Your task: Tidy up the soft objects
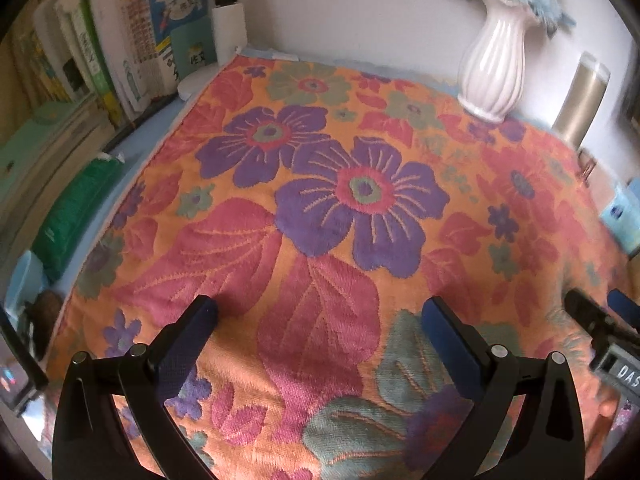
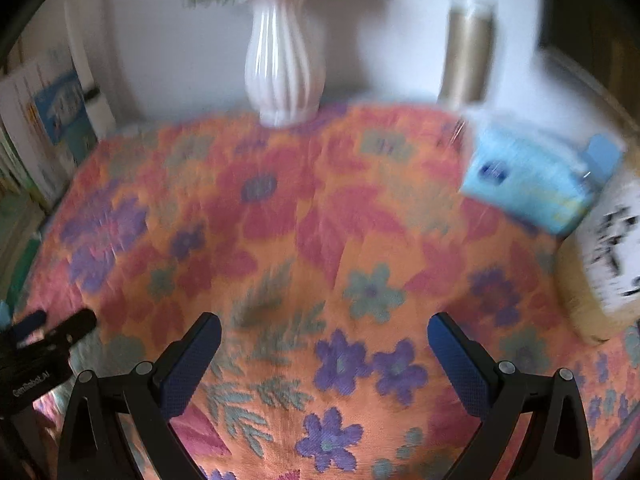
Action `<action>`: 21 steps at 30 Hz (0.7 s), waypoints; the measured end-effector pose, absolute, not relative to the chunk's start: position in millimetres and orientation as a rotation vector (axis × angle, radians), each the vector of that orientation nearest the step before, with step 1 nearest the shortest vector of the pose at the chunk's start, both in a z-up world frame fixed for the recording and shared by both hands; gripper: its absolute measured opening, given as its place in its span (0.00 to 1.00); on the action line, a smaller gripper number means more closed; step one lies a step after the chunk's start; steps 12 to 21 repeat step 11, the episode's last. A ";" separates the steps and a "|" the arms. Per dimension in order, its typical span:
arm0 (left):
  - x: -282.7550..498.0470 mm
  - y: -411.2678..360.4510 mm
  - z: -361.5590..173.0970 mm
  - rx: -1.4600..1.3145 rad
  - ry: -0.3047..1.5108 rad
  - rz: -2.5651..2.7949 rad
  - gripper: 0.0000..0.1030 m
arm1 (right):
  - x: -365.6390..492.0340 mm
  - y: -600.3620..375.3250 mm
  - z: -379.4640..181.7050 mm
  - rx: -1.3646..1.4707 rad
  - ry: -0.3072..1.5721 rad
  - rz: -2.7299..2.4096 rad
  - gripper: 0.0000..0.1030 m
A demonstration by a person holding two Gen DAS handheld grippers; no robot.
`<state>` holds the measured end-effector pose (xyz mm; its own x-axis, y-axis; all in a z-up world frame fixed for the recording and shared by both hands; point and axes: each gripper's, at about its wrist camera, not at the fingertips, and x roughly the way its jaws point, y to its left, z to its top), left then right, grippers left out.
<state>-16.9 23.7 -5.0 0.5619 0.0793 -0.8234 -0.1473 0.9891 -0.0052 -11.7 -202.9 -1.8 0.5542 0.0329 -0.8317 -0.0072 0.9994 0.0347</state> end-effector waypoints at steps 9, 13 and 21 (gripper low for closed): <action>-17.6 26.3 -5.4 -0.098 0.954 0.141 1.00 | -10.5 -202.5 -1.2 -0.001 0.987 0.025 1.00; -17.4 27.4 -5.9 -0.094 0.954 0.142 1.00 | -9.3 -202.5 -0.4 0.001 0.986 0.025 1.00; -17.4 27.4 -5.9 -0.094 0.954 0.142 1.00 | -9.3 -202.5 -0.4 0.001 0.986 0.025 1.00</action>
